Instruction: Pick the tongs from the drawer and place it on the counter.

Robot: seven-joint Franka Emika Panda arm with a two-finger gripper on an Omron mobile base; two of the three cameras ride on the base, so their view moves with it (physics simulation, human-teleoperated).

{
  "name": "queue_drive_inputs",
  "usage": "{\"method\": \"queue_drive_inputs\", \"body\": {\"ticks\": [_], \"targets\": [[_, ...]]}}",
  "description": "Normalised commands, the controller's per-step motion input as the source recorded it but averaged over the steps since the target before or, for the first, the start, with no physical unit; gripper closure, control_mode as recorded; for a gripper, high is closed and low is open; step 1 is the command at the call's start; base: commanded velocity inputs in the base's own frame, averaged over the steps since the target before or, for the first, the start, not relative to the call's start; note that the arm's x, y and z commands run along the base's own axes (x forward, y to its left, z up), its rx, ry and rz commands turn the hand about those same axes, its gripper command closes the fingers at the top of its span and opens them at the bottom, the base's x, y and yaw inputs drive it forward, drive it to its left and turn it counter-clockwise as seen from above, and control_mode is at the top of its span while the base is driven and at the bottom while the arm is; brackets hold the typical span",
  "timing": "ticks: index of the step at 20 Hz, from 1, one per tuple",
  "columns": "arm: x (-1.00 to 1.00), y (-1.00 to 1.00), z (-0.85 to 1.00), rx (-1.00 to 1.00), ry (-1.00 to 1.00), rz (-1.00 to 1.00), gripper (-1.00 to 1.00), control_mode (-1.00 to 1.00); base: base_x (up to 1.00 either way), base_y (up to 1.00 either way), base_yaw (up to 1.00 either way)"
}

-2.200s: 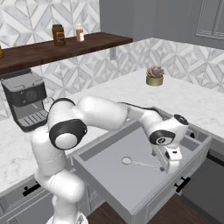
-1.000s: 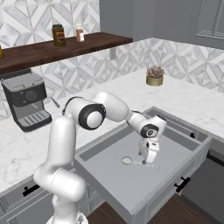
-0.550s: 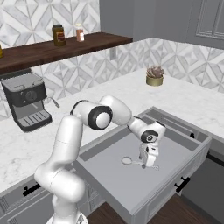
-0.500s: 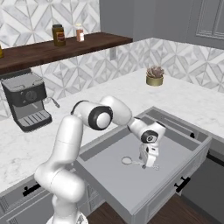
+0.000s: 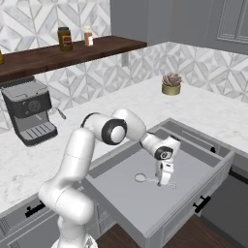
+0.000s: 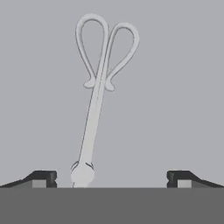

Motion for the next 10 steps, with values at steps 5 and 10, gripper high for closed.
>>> {"method": "queue_drive_inputs", "body": {"ticks": [5,10], "targets": [[0.22,0.0,-0.31,-0.08,-0.08,0.0,-1.0,-1.0,0.0,0.0,0.0],[0.07,0.0,-0.41,-0.08,-0.07,0.0,-1.0,-1.0,0.0,0.0,0.0]]}}
